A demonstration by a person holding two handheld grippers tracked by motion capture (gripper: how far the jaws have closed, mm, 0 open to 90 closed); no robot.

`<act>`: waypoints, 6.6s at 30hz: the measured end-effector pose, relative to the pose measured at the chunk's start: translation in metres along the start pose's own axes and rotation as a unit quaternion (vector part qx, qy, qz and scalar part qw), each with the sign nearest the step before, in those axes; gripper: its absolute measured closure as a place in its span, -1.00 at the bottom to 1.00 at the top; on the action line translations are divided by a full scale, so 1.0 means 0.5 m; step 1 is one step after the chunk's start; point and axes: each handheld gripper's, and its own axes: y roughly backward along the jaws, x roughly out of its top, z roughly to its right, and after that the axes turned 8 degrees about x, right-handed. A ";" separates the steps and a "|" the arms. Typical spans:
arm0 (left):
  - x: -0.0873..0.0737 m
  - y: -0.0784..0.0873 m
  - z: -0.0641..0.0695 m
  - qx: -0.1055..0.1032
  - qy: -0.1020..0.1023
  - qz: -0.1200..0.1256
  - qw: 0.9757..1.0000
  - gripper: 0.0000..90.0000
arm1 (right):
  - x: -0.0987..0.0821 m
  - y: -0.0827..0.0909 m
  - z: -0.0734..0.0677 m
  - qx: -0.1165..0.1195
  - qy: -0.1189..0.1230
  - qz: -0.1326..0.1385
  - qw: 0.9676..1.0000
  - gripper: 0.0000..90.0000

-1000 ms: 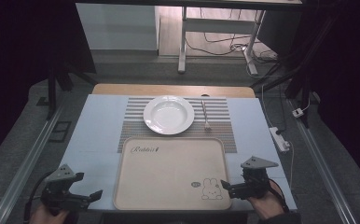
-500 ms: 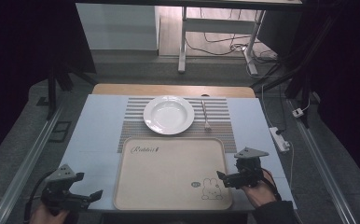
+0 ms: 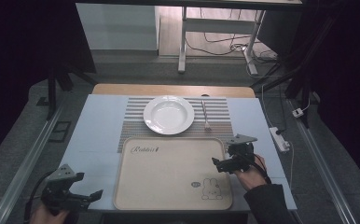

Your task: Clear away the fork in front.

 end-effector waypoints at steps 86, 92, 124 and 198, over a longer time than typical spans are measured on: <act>0.002 -0.003 0.004 -0.002 -0.015 -0.006 1.000 -0.95 | 0.146 -0.202 0.084 -0.076 0.089 -0.066 0.991 1.00; 0.001 0.000 0.007 -0.006 -0.021 -0.002 1.000 -0.98 | 0.153 -0.182 0.064 -0.078 0.109 -0.053 0.990 1.00; 0.045 -0.037 0.022 -0.073 -0.074 0.032 0.994 -1.00 | 0.066 0.025 0.001 0.066 0.078 0.013 0.995 1.00; 0.288 -0.295 0.218 -0.226 -0.428 -0.057 0.873 -0.06 | -0.004 0.092 -0.225 0.321 0.212 0.018 0.923 1.00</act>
